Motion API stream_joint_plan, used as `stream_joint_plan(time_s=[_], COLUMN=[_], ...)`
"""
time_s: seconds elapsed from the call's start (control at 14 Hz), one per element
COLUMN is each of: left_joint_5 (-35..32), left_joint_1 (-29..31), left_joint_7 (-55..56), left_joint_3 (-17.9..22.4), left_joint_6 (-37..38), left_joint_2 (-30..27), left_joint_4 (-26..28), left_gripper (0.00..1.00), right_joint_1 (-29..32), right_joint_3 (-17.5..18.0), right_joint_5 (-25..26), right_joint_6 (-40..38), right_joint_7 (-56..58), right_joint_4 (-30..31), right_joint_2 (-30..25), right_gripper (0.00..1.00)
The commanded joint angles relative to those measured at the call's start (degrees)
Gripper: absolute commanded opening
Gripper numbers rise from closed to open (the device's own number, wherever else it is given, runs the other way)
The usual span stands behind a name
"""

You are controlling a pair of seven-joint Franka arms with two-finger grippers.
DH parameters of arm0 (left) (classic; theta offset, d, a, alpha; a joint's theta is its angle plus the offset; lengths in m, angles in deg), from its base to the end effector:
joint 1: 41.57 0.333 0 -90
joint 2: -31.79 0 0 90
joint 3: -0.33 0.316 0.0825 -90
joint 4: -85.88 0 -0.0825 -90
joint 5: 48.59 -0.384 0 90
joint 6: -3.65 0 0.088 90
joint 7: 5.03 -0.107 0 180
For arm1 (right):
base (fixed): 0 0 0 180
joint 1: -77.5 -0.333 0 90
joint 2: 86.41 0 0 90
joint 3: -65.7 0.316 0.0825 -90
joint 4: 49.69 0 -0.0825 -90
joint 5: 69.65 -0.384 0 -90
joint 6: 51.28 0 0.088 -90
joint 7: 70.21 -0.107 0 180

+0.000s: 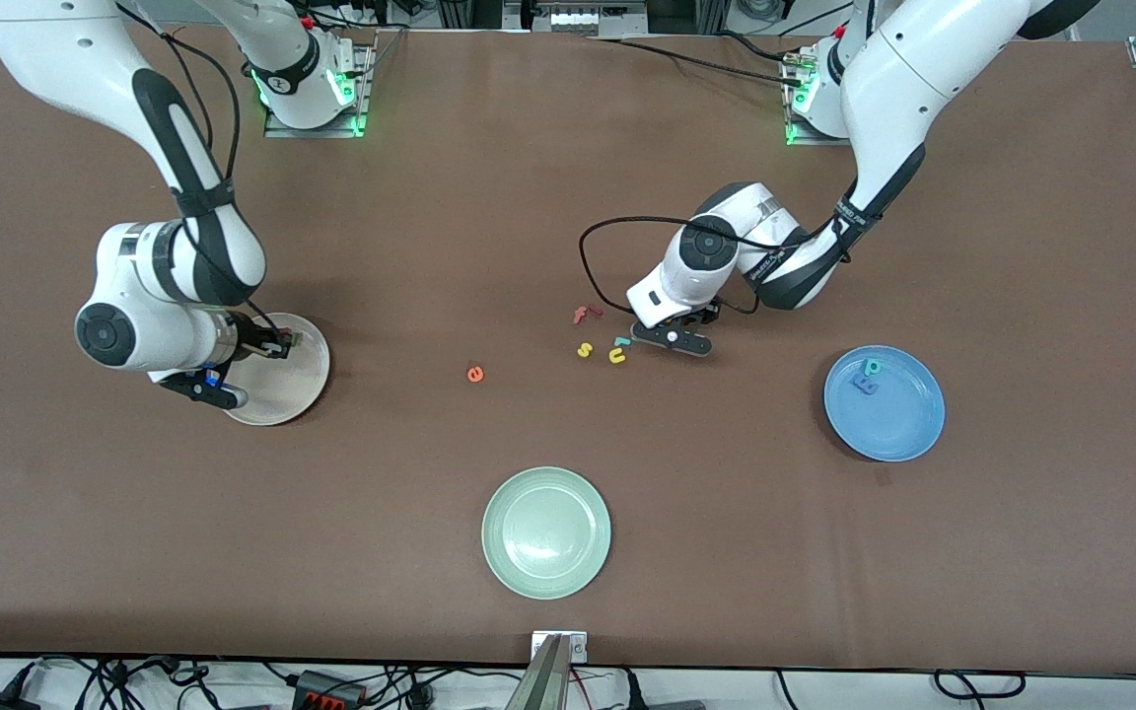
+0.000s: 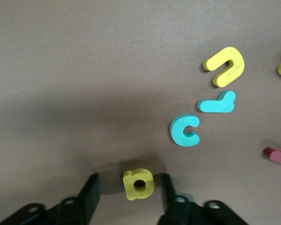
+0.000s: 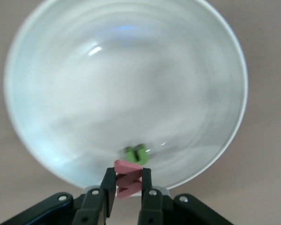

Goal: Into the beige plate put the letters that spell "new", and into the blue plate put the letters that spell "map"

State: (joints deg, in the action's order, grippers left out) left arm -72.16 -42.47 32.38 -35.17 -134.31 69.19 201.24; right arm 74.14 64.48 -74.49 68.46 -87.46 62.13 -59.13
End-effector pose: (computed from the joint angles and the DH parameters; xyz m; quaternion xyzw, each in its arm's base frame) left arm 0.4738 -0.3466 0.1700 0.9909 -0.1138 -0.0702 0.0165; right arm 0.5791 0.0260 0.2098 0.9730 -0.1557 -0.1701 0.0010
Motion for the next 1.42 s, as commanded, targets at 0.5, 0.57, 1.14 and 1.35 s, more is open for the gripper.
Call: stream_joint_plan(time_s=[0.5, 0.57, 1.14, 1.35], left_joint_5=[-1.6, -1.6, -1.4, -1.7], left_joint_1=[2.2, 3.3, 13.1, 18.0], left_joint_7=[0.7, 0.3, -27.5, -37.0], left_joint_3=[-0.1, -0.3, -0.3, 2.3], left_joint_6=[-0.1, 2.1, 31.3, 30.6], left_joint_2=[-0.6, -2.2, -4.5, -0.8], left_joint_4=[-0.7, -1.1, -19.3, -23.1], left_gripper=[0.03, 0.03, 0.06, 0.06], right_joint_1=[2.6, 2.6, 0.5, -2.9], right_joint_3=[1.0, 1.0, 5.1, 11.3], right_joint_5=[3.4, 4.9, 5.4, 5.6], right_joint_6=[6.5, 6.6, 2.7, 4.2], right_joint_7=[6.1, 6.1, 6.4, 6.5], right_joint_4=[-2.2, -2.5, -10.4, -11.6], right_joint_2=[4.1, 4.4, 3.0, 3.1], right_gripper=[0.15, 0.15, 1.0, 1.0])
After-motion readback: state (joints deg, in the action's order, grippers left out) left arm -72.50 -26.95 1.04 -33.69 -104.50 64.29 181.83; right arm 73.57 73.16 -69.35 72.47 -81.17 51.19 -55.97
